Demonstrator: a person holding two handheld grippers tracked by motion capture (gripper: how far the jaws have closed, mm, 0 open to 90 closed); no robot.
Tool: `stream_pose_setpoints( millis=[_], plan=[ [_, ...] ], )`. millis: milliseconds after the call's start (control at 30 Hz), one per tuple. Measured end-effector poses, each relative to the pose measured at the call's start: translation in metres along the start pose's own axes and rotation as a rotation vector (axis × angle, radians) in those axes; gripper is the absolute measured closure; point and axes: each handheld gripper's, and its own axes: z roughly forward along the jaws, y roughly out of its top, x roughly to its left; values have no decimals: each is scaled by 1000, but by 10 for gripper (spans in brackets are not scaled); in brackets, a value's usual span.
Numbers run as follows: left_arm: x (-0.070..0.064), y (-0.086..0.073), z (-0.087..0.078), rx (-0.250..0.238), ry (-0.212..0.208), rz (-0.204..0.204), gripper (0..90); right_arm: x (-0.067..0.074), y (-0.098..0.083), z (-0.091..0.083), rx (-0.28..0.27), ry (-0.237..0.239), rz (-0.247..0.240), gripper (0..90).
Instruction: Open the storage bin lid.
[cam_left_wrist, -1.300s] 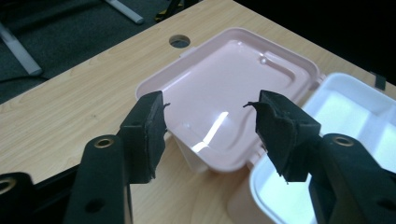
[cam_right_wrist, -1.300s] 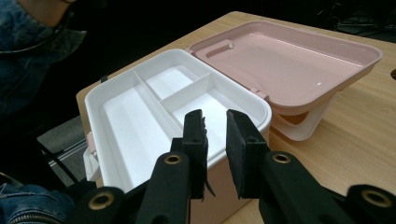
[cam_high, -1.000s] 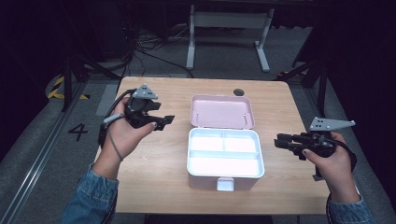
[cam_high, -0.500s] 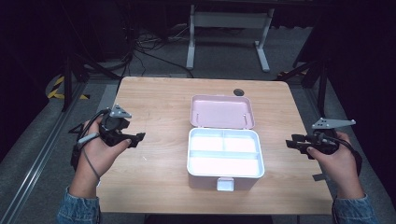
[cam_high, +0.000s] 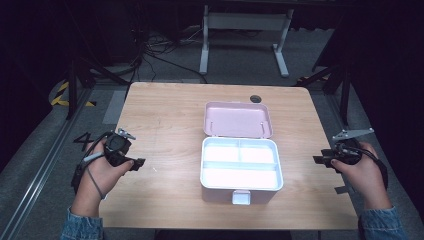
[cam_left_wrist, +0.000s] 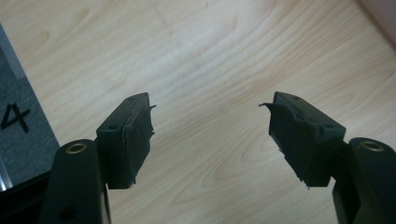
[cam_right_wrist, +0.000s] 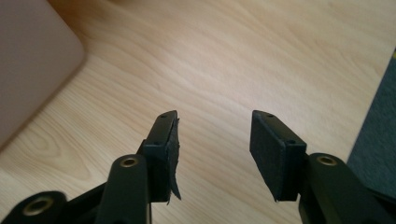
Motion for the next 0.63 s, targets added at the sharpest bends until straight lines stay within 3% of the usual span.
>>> stream_pose_setpoints(
  millis=[133,167,200,333,400,467,633],
  plan=[
    [2,-4,8,79,28,-11,312,-1,-3,6,101,-61,-1,523],
    [2,-4,8,79,28,-11,311,-1,-3,6,101,-61,-1,523],
    [3,-6,11,116,31,-27,311,-2,-5,9,169,-77,8,522],
    [4,-9,15,166,23,-31,307,-4,-11,12,222,-69,42,503],
    [3,-10,17,181,-6,-48,299,-5,-13,14,232,-60,49,503],
    [3,-10,18,174,-22,-38,295,-5,-14,15,234,-55,46,496],
    [1,-8,17,162,-25,-32,290,-4,-14,12,220,-57,45,490]
  ],
)
